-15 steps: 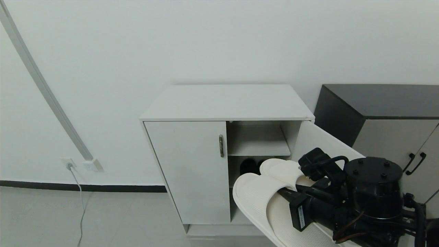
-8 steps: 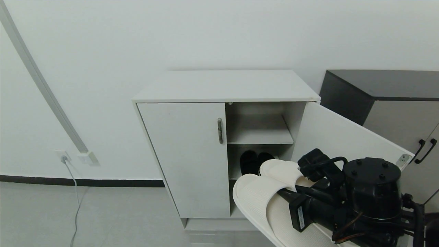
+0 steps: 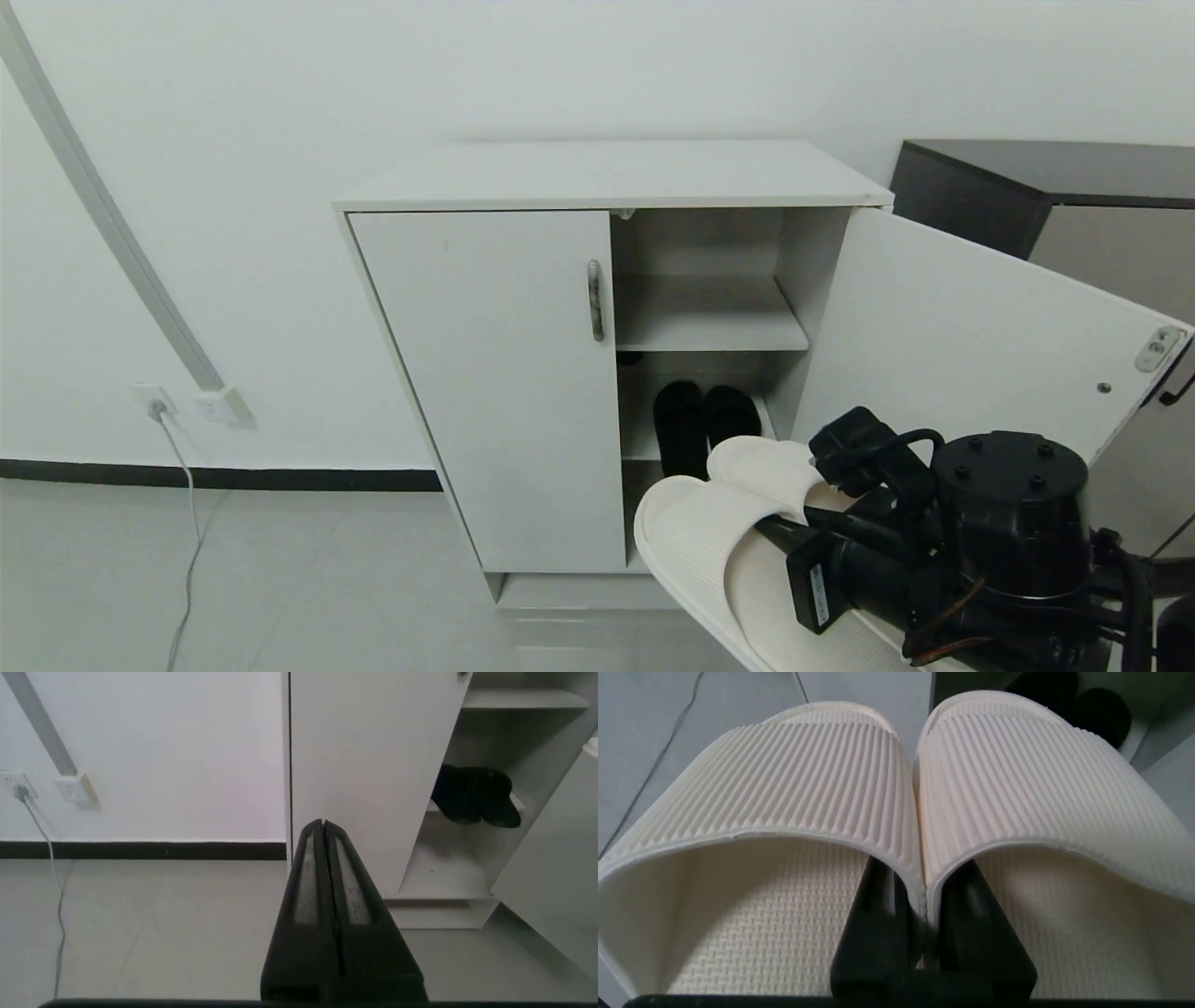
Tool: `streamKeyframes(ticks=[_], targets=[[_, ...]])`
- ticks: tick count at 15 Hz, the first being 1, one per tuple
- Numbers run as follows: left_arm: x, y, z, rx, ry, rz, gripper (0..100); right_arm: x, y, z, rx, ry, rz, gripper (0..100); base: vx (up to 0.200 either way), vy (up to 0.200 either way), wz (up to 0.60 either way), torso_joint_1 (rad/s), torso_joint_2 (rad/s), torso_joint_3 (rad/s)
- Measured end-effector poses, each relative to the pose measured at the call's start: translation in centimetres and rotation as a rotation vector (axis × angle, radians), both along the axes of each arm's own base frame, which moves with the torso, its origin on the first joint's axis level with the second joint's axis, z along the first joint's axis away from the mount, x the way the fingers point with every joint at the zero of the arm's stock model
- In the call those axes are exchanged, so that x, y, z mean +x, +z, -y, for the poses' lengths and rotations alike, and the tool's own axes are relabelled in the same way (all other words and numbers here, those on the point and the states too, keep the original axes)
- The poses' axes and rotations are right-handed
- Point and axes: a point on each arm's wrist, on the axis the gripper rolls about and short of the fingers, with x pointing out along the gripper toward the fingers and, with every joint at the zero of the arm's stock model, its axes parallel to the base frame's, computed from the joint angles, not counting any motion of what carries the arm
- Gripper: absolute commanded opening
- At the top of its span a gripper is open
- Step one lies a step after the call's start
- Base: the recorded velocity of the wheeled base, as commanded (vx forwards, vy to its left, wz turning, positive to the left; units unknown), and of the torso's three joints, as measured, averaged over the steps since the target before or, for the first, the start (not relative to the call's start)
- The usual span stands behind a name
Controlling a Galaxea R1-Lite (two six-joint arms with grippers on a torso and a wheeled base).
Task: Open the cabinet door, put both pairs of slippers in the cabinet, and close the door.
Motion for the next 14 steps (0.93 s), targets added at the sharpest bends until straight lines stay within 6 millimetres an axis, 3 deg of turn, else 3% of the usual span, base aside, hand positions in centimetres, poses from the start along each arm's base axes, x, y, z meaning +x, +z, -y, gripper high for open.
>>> streamKeyframes(ticks=[7, 14], targets=[[0.0, 0.0, 0.0, 0.001, 0.0, 0.0, 0, 0.01, -0.19, -0.1, -0.005, 0.003, -0.005, 0, 0.0, 0.0, 0.0, -0.038, 0.43, 0.383], [0.0, 0.0, 0.0, 0.001, 0.0, 0.0, 0, 0.05, -0.43, -0.15, -0.011, 0.003, -0.01, 0, 0.0, 0.0, 0.0, 0.0, 0.05, 0.051]])
